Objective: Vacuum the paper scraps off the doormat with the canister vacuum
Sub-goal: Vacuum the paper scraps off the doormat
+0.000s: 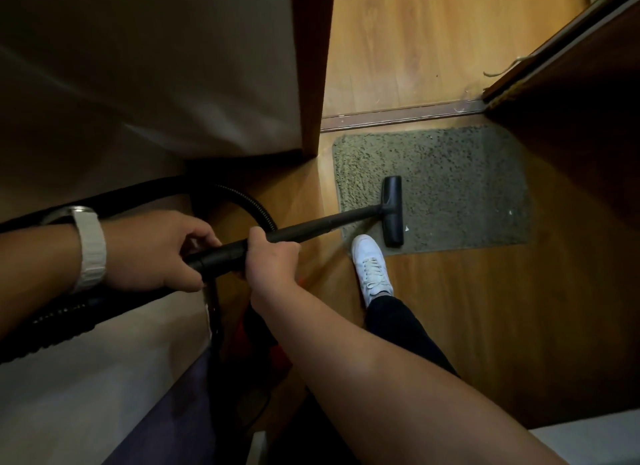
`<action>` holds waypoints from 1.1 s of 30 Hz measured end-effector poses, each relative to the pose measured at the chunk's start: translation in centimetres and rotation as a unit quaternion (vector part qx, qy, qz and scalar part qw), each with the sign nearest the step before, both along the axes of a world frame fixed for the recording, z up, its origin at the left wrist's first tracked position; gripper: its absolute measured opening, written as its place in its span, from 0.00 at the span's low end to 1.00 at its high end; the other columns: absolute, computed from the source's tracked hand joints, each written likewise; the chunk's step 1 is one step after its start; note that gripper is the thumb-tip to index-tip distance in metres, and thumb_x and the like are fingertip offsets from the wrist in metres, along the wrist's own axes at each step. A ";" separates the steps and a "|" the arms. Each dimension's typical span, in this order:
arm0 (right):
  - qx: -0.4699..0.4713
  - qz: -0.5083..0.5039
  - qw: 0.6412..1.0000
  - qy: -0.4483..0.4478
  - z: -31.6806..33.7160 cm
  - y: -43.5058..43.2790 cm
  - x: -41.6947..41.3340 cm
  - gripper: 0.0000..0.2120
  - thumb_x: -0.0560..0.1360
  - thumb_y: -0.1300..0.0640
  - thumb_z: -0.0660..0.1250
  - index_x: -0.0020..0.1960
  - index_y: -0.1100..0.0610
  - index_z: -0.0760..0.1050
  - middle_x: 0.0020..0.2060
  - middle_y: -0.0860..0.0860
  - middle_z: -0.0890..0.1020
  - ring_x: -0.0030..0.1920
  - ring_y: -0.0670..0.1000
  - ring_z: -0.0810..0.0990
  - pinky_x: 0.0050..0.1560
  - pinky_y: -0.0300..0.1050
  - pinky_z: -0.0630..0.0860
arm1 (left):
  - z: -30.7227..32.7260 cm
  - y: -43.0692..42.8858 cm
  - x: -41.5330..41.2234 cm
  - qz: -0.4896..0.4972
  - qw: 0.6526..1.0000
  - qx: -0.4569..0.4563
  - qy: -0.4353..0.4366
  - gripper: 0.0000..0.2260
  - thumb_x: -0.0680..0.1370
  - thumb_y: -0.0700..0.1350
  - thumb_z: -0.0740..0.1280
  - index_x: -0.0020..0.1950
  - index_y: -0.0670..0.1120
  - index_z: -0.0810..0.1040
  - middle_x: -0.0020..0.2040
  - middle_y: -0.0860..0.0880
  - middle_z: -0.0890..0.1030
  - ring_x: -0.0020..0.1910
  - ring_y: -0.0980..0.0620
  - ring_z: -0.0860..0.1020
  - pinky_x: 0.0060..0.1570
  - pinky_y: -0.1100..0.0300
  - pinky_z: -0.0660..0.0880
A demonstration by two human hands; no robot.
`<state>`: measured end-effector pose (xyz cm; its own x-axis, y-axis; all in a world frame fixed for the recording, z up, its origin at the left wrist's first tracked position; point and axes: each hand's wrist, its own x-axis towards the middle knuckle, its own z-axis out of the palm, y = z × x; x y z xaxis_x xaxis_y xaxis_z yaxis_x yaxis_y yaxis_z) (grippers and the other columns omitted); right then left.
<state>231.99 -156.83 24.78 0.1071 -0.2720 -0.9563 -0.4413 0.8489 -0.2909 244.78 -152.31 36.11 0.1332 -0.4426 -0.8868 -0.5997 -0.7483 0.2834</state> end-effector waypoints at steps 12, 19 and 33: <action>0.004 -0.007 1.000 -0.014 -0.7 0.4 -0.3 0.21 0.75 0.50 0.68 0.61 0.56 0.63 0.48 0.54 0.78 0.48 0.53 0.81 0.55 0.56 0.82 | -0.1 0.0 -0.5 -0.042 0.999 0.006 -0.031 0.19 0.68 0.48 0.75 0.55 0.59 0.75 0.46 0.56 0.82 0.37 0.58 0.79 0.39 0.63 0.75; -0.017 -0.028 0.999 0.010 -1.8 -1.0 -0.9 0.23 0.75 0.49 0.68 0.63 0.57 0.63 0.51 0.56 0.79 0.49 0.55 0.82 0.48 0.50 0.83 | -1.5 -0.9 -1.1 -0.041 0.999 -0.012 -0.027 0.19 0.66 0.49 0.75 0.55 0.60 0.75 0.45 0.54 0.83 0.40 0.56 0.79 0.46 0.54 0.78; -0.024 -0.059 0.998 0.018 -2.5 -3.5 -1.7 0.30 0.65 0.47 0.67 0.62 0.58 0.65 0.50 0.58 0.80 0.48 0.58 0.84 0.48 0.59 0.84 | -3.9 -3.4 -2.6 -0.016 0.999 -0.039 -0.013 0.19 0.65 0.47 0.76 0.53 0.60 0.77 0.39 0.54 0.82 0.37 0.56 0.79 0.41 0.57 0.79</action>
